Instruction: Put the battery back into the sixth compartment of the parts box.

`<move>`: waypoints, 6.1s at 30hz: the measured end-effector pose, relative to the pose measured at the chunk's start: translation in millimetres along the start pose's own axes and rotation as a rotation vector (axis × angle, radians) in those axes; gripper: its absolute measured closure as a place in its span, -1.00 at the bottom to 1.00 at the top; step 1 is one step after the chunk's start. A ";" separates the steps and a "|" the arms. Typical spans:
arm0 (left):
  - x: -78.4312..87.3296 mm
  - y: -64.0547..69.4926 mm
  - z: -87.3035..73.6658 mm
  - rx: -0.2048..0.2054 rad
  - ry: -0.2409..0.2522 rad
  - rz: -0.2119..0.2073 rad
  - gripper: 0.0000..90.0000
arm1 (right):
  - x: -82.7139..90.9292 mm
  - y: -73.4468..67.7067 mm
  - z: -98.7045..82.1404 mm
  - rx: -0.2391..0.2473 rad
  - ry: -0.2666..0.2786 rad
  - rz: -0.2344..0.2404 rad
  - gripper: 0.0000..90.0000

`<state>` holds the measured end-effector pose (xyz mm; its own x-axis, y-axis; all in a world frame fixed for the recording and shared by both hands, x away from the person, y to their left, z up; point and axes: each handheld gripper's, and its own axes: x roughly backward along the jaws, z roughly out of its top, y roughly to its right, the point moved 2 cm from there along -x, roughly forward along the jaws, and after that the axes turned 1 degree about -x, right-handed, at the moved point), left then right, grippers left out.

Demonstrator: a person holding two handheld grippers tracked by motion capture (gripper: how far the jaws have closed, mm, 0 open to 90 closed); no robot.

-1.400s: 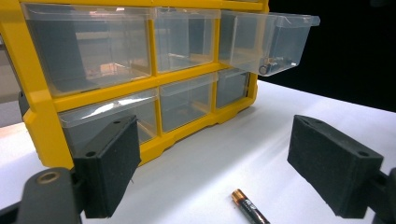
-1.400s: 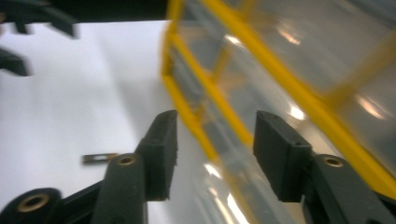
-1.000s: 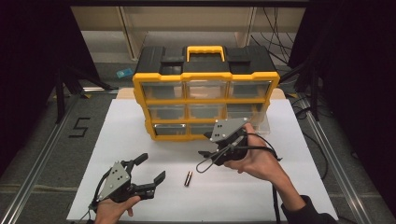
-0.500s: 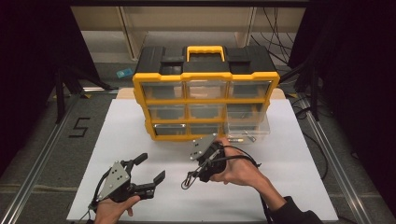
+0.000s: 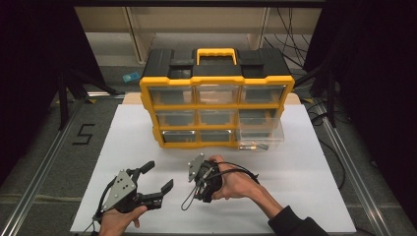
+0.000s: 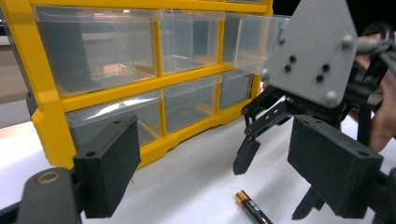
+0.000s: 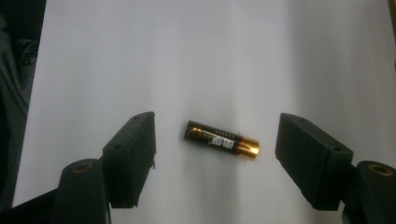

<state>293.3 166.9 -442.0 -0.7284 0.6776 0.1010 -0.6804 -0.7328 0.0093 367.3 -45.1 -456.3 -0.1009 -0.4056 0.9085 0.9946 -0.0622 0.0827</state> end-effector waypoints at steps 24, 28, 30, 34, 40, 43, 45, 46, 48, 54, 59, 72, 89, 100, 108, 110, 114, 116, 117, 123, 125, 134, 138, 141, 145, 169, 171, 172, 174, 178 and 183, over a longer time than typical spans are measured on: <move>0.4 -0.7 0.1 0.001 0.001 0.004 -0.64 | -28.0 13.4 -4.9 0.173 -0.031 0.045 -0.33; 0.5 -0.7 0.2 0.000 -0.001 0.004 -0.64 | -29.4 12.2 -6.4 0.143 -0.067 0.047 -0.28; 0.6 -0.7 0.2 0.000 0.000 0.004 -0.64 | -29.7 13.0 -6.2 0.151 -0.059 0.055 -0.23; 0.7 -1.2 0.5 -0.007 0.002 0.004 -0.64 | -31.0 15.2 -5.4 0.199 -0.030 0.068 -0.15; 1.2 -1.0 0.6 -0.001 0.004 0.005 -0.64 | -29.9 17.4 -9.4 0.167 -0.025 0.095 0.02; 1.2 -0.9 0.6 0.000 0.004 0.005 -0.64 | -28.8 16.6 -10.7 0.146 -0.041 0.107 0.15; 1.1 -0.8 0.6 0.000 0.004 0.005 -0.64 | -28.9 16.1 -10.3 0.171 -0.030 0.120 0.23; 1.1 -0.7 0.6 0.001 0.005 0.005 -0.64 | -26.9 13.3 -11.1 0.140 -0.058 0.130 0.32; 1.1 -0.7 0.7 0.001 0.005 0.005 -0.64 | -27.2 13.5 -10.9 0.149 -0.051 0.132 0.34; 1.0 -0.8 0.6 0.000 0.005 0.006 -0.64 | -27.5 11.3 -9.7 0.198 -0.043 0.154 0.62; 1.0 -1.1 0.6 -0.001 0.004 0.007 -0.64 | -26.8 9.4 -9.4 0.178 -0.058 0.155 0.70; 1.2 -1.1 1.1 0.001 0.006 0.008 -0.63 | 5.9 14.2 -9.2 -0.054 0.006 0.057 0.71; 1.1 -1.0 1.1 0.001 0.005 0.009 -0.63 | 92.7 22.8 -0.3 -0.128 0.215 -0.104 0.71; 1.0 -1.2 1.1 0.001 0.005 0.010 -0.63 | 146.3 24.5 -8.7 -0.149 0.310 -0.200 0.71; 0.7 -1.1 1.1 -0.001 0.006 0.009 -0.63 | 178.4 26.2 -19.4 -0.169 0.364 -0.262 0.71; 0.7 -1.6 1.2 -0.008 0.005 0.009 -0.63 | 188.4 27.5 -23.9 -0.179 0.384 -0.284 0.71; 0.6 -1.7 1.1 -0.009 0.004 0.009 -0.63 | 199.9 28.9 -30.2 -0.194 0.407 -0.309 0.71; 0.5 -1.5 1.2 -0.009 0.005 0.009 -0.63 | 210.9 30.5 -37.9 -0.214 0.421 -0.339 0.71; 0.5 -1.5 1.2 -0.009 0.005 0.009 -0.63 | 210.9 30.5 -37.9 -0.214 0.421 -0.339 0.71; 0.7 -1.6 1.1 -0.007 0.004 0.009 -0.63 | 222.1 37.1 -52.6 -0.251 0.431 -0.379 0.71; 0.6 -1.3 1.1 -0.001 0.005 0.010 -0.63 | 223.3 37.9 -54.8 -0.259 0.425 -0.386 0.71; 0.8 -1.5 1.3 -0.006 0.005 0.010 -0.63 | 228.2 50.2 -76.4 -0.324 0.404 -0.443 0.71; 0.8 -1.2 1.2 -0.001 0.004 0.010 -0.63 | 228.0 55.1 -83.8 -0.341 0.389 -0.445 0.71; 0.6 -1.5 1.3 -0.007 0.004 0.010 -0.63 | 227.3 60.7 -93.0 -0.369 0.381 -0.465 0.71; 0.6 -1.0 1.3 0.001 0.007 0.010 -0.64 | 226.8 63.7 -98.8 -0.389 0.371 -0.465 0.71; 0.3 -1.5 1.3 -0.008 0.006 0.007 -0.63 | 198.4 78.5 -112.7 -0.449 0.233 -0.440 0.70; 0.3 -1.1 1.2 -0.005 0.004 0.007 -0.63 | 196.3 79.1 -113.2 -0.455 0.223 -0.438 0.69; 0.2 -0.8 1.2 -0.001 0.005 0.007 -0.63 | 195.7 79.7 -113.1 -0.449 0.226 -0.442 0.66; 0.2 -0.6 1.0 -0.001 0.003 0.006 -0.63 | 196.7 79.9 -111.5 -0.454 0.242 -0.452 0.56; 0.1 -0.8 1.1 -0.001 0.004 0.007 -0.63 | 204.9 75.4 -107.6 -0.478 0.260 -0.463 0.38; 0.3 -1.0 1.2 -0.006 0.004 0.006 -0.63 | 208.8 70.5 -98.9 -0.466 0.302 -0.476 0.20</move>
<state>293.9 167.7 -440.7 -0.7331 0.6731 0.0971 -0.6762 -0.7367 0.0023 414.1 -224.4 -301.3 -0.5883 -0.4678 0.6595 0.7355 -0.6484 0.1962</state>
